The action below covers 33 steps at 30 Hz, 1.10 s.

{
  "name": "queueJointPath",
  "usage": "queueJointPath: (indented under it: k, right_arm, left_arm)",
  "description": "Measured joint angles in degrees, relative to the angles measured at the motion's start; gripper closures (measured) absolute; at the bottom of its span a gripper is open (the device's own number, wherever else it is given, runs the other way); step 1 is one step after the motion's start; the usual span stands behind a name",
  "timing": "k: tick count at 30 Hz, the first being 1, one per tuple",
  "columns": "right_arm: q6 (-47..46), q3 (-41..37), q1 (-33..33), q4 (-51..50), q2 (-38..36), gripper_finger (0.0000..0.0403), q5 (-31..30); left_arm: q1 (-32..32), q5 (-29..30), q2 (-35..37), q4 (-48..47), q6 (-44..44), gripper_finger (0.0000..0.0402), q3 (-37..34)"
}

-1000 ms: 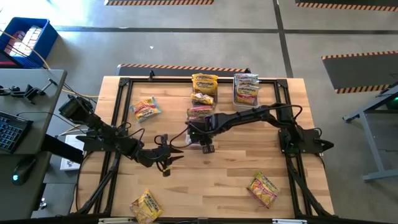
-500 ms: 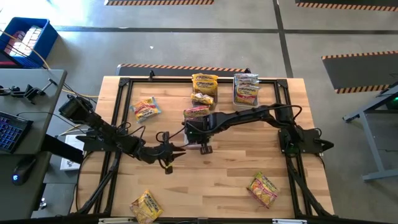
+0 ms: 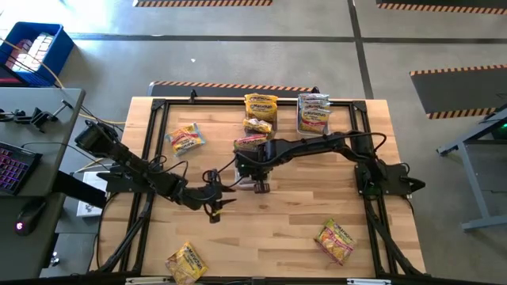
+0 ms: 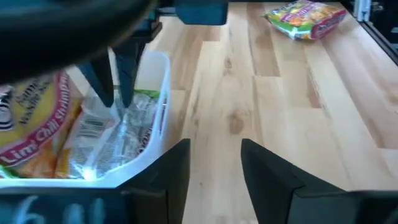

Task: Sort Maruchan noodles
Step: Adjust the green noodle pack in the transparent bin

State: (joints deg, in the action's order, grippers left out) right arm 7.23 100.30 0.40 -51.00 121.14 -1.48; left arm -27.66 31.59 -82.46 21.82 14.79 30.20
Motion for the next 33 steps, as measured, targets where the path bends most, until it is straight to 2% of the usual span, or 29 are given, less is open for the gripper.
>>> queueJointPath:
  k: [8,10,12,14,16,22,23,28,33]
  right_arm:
    - [-1.3,-7.3,-0.4,12.1,0.0,0.0195,0.6]
    - [-1.2,-8.8,-0.4,15.4,-0.1,0.0171,0.3]
    - [-0.6,-10.1,-0.4,17.4,-0.2,0.0164,1.0]
    - [-0.1,-11.0,-0.4,18.4,-0.4,0.0178,1.5]
    - [0.4,-11.7,-0.3,19.2,-0.5,0.0213,1.9]
    - [1.6,-12.0,-0.2,21.3,-0.3,0.0379,1.4]
    - [2.1,-12.0,-0.2,21.4,-0.3,0.0390,1.5]
    - [2.1,-10.7,-0.3,19.6,-0.1,0.0389,3.1]
    - [1.7,-7.7,-0.4,15.9,-0.2,0.0400,4.9]
  left_arm:
    - [0.0,-1.1,0.0,0.0,0.0,0.0260,0.0]
    - [0.0,-1.1,0.0,0.0,-0.2,0.0262,0.0]
    - [0.0,-1.1,0.0,0.0,-0.4,0.0265,0.0]
    - [0.0,-1.1,0.0,0.1,-0.4,0.0270,0.0]
    - [0.0,-1.1,0.0,0.2,-0.5,0.0275,0.0]
    - [0.0,-1.1,0.0,0.3,-0.9,0.0301,0.0]
    - [0.0,-1.1,0.0,0.3,-0.9,0.0306,0.0]
    - [0.0,-0.4,0.3,0.1,0.0,0.0324,0.0]
    - [0.0,0.7,2.7,-1.0,-0.5,0.0314,0.1]
